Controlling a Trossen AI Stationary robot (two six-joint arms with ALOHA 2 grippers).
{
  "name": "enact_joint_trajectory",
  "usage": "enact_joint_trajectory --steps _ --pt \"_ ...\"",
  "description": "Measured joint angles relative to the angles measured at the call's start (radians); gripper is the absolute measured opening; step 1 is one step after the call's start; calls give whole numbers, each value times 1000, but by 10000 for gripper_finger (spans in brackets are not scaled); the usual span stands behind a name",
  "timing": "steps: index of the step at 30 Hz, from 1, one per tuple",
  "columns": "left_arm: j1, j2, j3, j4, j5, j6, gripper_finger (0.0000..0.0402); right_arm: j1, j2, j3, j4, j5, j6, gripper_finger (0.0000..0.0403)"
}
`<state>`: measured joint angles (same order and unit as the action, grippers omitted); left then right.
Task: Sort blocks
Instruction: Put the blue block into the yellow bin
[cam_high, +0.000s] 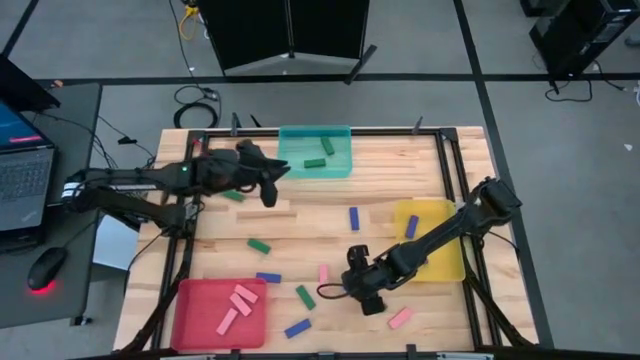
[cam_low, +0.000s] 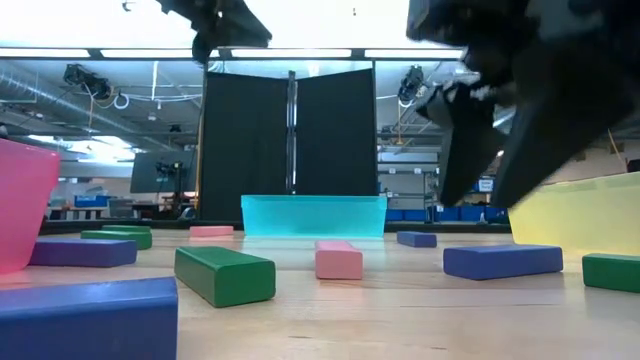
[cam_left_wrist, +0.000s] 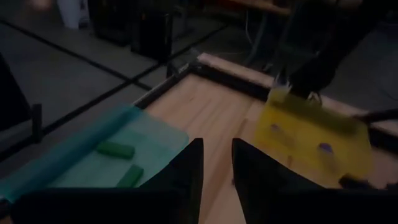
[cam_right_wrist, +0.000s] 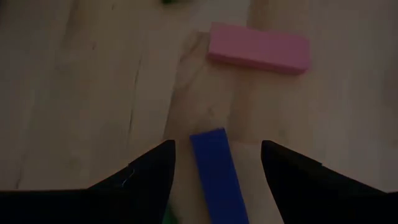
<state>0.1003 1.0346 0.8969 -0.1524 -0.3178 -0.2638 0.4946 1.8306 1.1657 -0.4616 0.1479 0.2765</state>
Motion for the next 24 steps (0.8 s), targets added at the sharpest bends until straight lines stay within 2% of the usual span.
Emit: enact_joint_trajectory --steps 5,11,15,19,24 --pt "34 -61 -47 34 48 1 90 -7 59 -1 3 3 -4 249" --pt "59 -135 -151 108 51 -21 90 -22 108 2 -3 -6 13 240" --pt "67 -152 -223 228 29 -58 90 -32 109 4 -13 -20 19 197" --pt "69 -138 -265 308 -18 -70 90 -45 85 -1 -42 11 -4 118" --pt "68 -100 -267 324 -22 -106 90 -68 12 -3 -111 61 -33 111"
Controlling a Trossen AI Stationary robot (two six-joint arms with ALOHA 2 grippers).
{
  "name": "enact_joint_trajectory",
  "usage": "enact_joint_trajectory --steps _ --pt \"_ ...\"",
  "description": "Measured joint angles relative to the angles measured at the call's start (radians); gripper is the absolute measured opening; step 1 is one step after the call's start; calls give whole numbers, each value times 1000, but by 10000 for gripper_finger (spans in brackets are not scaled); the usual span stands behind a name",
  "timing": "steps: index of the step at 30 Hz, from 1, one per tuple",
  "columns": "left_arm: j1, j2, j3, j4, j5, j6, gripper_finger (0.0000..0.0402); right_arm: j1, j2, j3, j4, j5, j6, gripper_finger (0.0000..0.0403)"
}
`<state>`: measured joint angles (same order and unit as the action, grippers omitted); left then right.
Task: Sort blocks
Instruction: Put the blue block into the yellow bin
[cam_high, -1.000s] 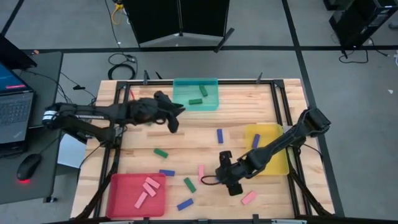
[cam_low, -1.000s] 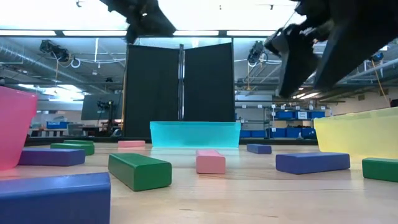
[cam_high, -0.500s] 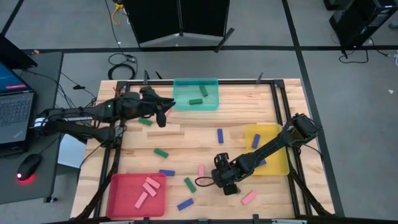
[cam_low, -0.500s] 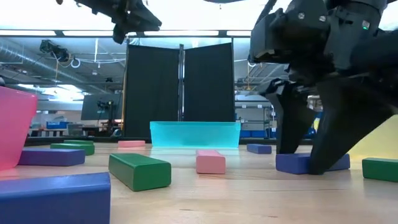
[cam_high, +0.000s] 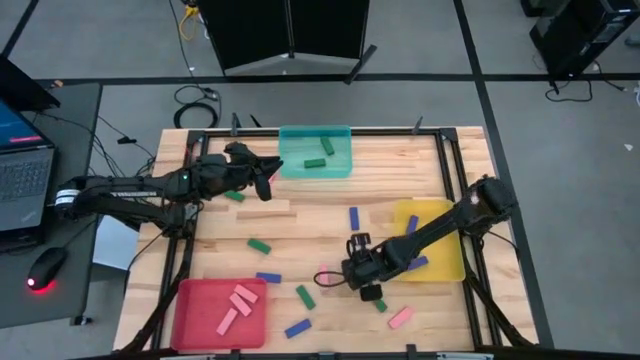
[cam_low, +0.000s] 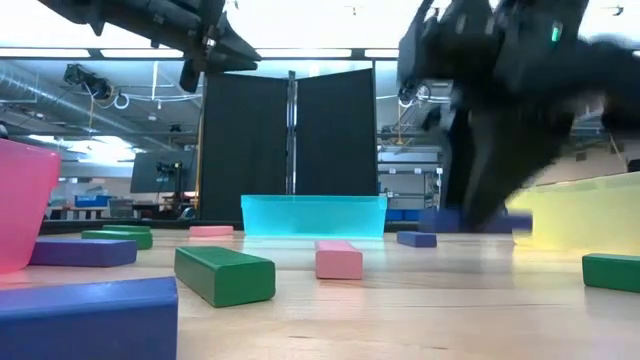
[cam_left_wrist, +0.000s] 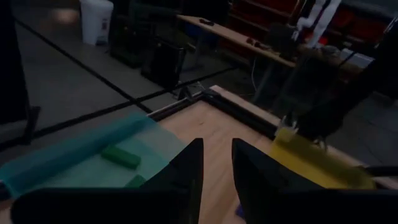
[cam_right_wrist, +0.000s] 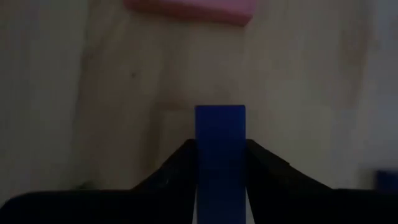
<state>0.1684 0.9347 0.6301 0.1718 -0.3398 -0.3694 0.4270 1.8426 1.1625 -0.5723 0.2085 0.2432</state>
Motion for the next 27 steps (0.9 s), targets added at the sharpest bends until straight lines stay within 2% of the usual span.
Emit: enact_joint_trajectory --steps 3,8,10,13,17,21,25,27 --pt "0 22 1 -9 33 -7 90 -9 -95 -1 -26 13 -14 111" --pt "19 95 2 -33 163 -44 90 -18 -334 -60 -95 119 4 111" --pt "36 131 8 -92 178 -75 90 -24 -440 -102 -182 160 78 111" --pt "57 190 50 -265 177 -83 91 -24 -595 -181 -309 202 244 111" --pt "63 241 148 -479 177 3 100 2 -756 -277 -430 198 497 111" --pt "40 258 250 -653 178 133 114 43 -828 -333 -568 188 722 111" --pt "18 258 316 -812 177 184 124 63 -830 -388 -656 127 920 111" --pt "4 257 333 -882 177 186 128 63 -823 -421 -662 92 966 132"
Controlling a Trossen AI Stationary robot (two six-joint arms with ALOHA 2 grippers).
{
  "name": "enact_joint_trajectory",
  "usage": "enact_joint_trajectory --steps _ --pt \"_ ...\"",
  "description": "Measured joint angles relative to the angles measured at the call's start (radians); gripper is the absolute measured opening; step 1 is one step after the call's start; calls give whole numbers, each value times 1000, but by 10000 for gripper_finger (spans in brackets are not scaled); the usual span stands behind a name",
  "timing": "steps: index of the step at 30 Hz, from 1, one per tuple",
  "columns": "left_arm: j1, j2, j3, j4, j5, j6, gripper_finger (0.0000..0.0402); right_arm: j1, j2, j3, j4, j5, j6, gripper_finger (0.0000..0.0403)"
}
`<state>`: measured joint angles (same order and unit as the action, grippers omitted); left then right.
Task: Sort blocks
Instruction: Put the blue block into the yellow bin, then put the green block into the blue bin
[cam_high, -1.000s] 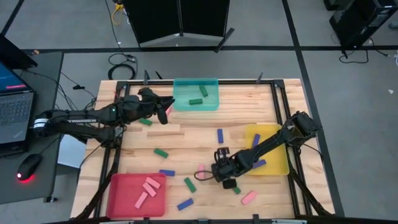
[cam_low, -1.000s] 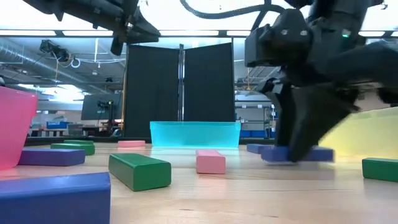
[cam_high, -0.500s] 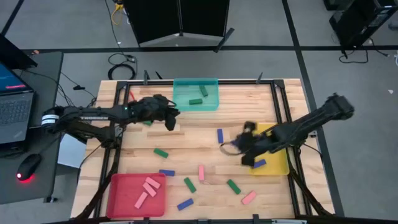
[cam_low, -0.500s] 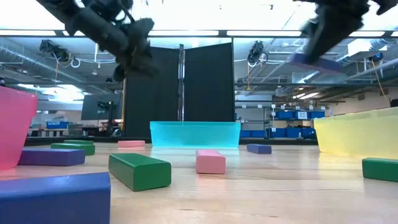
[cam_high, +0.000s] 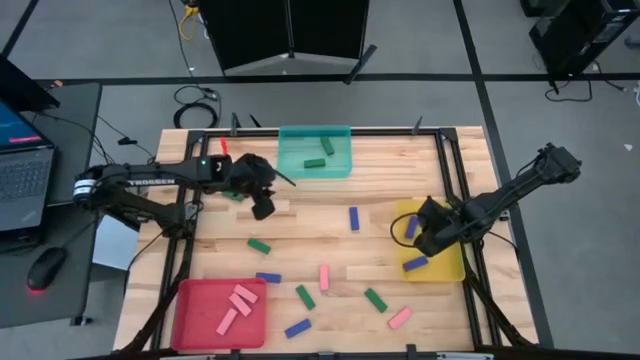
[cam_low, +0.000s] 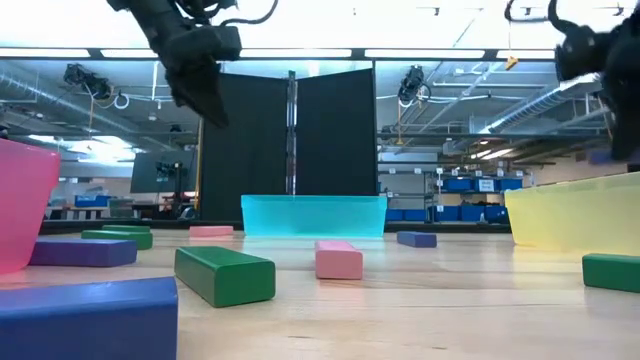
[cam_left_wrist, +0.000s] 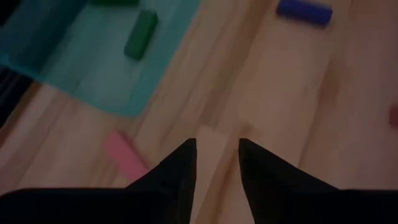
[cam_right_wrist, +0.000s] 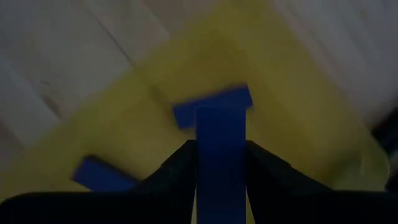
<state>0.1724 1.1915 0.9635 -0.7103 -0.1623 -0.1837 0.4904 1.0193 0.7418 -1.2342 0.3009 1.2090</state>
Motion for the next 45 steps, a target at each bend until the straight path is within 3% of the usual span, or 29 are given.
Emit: enact_joint_trajectory --steps 4,7,11,16,27,39,45 --pt "-44 -2 0 -86 1 0 134 0 16 -34 10 -11 29 241" --pt "-90 2 -1 -143 1 18 134 1 16 -26 37 43 16 313" --pt "-158 27 -2 -189 1 66 134 1 14 21 85 140 -53 359" --pt "-246 104 -2 -208 10 156 134 -8 14 81 195 218 -176 357" --pt "-339 312 -2 -227 62 188 140 -23 15 105 345 223 -300 315" --pt "-407 428 -3 -141 95 180 260 -23 18 105 374 223 -310 302" --pt "-408 508 -3 -142 77 177 271 -23 18 105 382 232 -323 301"
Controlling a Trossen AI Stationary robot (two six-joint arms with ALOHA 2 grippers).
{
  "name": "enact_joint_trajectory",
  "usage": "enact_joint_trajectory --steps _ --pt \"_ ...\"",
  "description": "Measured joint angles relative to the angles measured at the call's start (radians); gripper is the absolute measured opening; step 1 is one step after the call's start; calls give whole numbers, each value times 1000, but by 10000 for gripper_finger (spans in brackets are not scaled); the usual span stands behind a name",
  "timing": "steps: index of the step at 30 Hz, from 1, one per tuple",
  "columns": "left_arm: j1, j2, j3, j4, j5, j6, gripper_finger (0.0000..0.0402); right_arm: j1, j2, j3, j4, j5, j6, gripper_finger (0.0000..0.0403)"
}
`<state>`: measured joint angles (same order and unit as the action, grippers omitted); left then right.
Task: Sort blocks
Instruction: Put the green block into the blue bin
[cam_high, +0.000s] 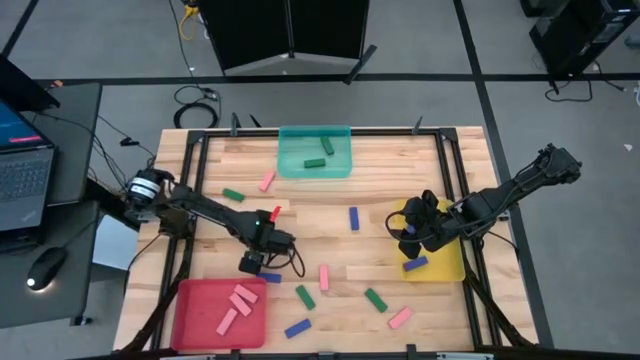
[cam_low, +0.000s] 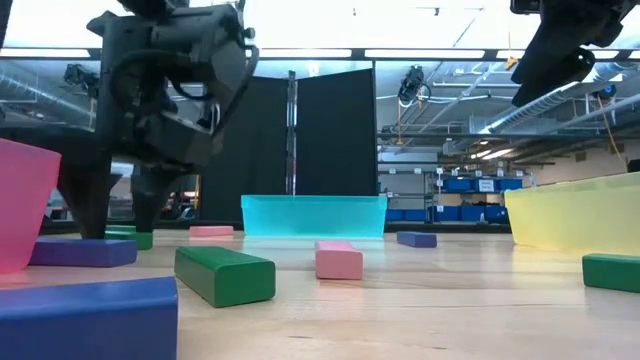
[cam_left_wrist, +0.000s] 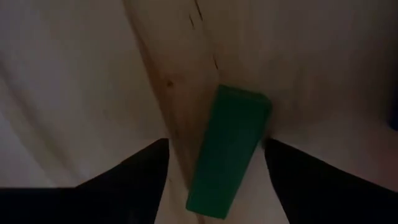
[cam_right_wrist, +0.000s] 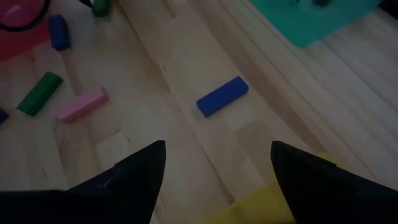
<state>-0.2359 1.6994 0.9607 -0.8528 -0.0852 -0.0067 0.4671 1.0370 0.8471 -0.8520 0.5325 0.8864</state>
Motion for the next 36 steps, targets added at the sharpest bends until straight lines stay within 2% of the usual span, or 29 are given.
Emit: enact_joint_trajectory --steps 4,10,14,17,19,22,28,32,36 --pt "-2 51 6 -4 -14 4 227 0 0 0 3 2 0 301" --pt "1 58 6 -5 -16 6 98 0 0 0 5 2 -1 301" --pt "18 26 11 -6 -56 -2 104 0 0 0 9 25 -17 301" --pt "34 -17 28 8 -173 4 104 0 0 0 27 39 -34 301" --pt "61 -71 51 42 -220 8 104 0 0 0 48 51 -54 301" --pt "126 -136 70 163 -230 28 104 -1 2 0 100 79 -92 301" --pt "346 -205 86 539 -240 56 104 -6 33 0 216 111 -172 301" --pt "512 -175 84 682 -212 23 104 -8 78 0 276 136 -198 301" --pt "651 -127 85 780 -166 -74 104 -13 145 0 348 147 -208 301"
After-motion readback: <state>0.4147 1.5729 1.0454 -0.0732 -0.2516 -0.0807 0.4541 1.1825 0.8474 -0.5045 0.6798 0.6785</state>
